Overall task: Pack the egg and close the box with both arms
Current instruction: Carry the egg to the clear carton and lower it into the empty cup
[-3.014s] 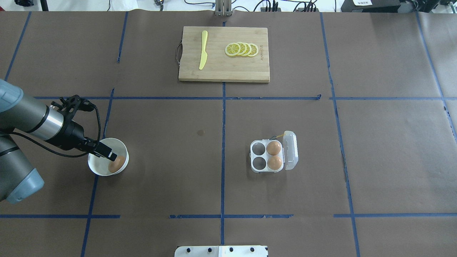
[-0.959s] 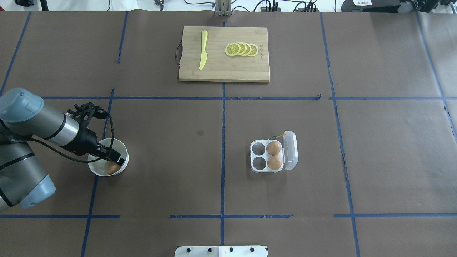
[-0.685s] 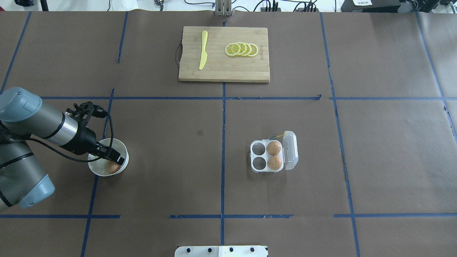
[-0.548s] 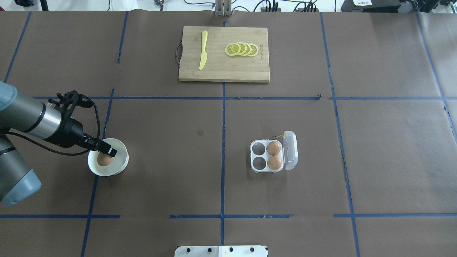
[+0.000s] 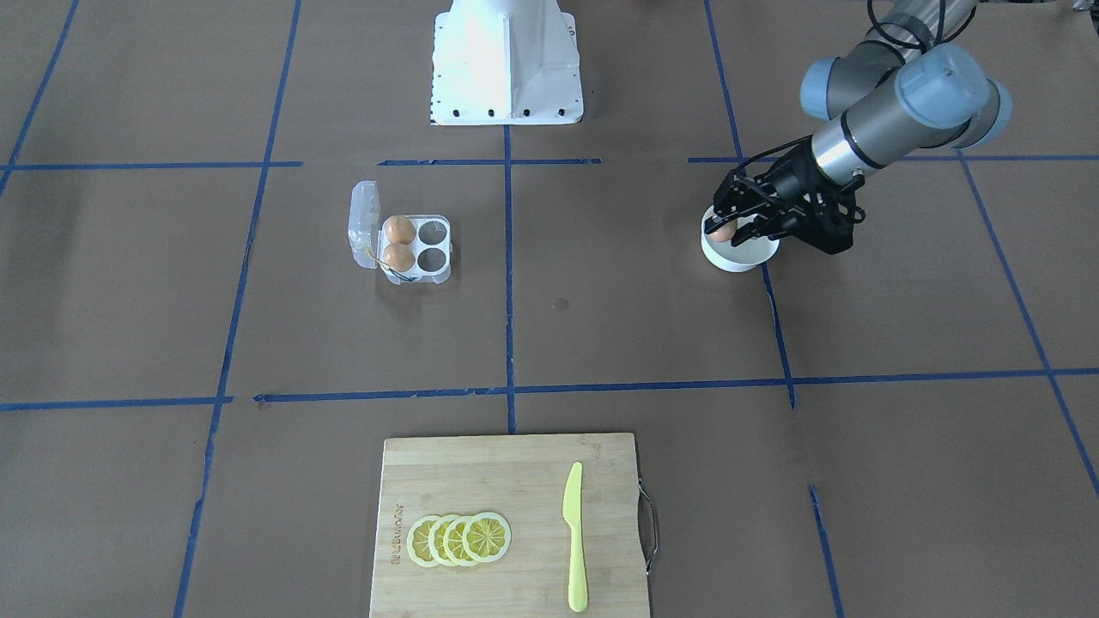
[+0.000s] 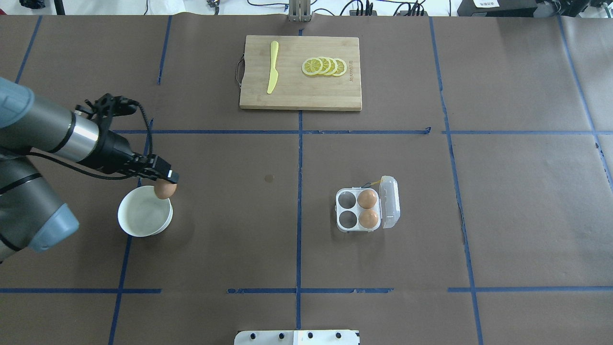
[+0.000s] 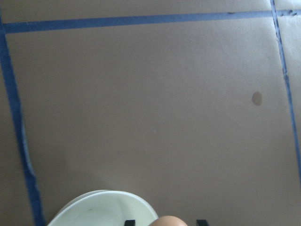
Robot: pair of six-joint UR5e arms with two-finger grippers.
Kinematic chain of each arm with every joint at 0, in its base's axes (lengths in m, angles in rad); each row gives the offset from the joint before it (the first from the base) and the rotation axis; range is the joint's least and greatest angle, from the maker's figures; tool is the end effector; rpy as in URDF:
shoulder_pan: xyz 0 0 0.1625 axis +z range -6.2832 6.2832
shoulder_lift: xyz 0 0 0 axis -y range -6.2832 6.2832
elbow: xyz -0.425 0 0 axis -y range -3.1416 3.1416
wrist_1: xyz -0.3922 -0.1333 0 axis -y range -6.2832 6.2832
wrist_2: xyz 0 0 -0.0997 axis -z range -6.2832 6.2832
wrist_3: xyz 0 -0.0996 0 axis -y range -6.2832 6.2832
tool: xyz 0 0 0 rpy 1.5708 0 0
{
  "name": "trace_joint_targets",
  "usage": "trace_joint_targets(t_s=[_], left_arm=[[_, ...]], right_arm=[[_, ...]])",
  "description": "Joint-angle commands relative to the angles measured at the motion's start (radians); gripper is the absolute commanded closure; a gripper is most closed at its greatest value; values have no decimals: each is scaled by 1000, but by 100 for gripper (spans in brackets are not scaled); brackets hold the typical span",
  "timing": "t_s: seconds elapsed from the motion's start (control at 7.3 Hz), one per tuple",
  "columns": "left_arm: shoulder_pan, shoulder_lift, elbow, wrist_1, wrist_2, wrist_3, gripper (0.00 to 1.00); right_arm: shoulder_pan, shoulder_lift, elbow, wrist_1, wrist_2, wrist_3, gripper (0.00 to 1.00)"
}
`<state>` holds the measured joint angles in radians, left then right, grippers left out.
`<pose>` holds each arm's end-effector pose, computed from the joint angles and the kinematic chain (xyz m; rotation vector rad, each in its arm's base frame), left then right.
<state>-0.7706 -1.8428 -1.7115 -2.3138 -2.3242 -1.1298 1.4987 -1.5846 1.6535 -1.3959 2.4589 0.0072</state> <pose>0.3709 -0.4509 0.3526 0.0770 1.2714 0.1510 0.0201 -0.5001 0.5974 0.1925 -0.8926 -0.1686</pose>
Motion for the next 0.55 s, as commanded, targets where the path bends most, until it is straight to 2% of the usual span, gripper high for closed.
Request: trace_joint_targets(t_s=[0.0,0.14,0.41], left_arm=[[159,-247,131,2,146,-210,100],[225,-322,180,-3,239,-234,100],[276,-490,309,-15,331,-234,100]], right_arm=[[-1,0,2,0,0,1,0],[-2,2,0,0,0,-1,0],[-2,0,2,0,2,1,0]])
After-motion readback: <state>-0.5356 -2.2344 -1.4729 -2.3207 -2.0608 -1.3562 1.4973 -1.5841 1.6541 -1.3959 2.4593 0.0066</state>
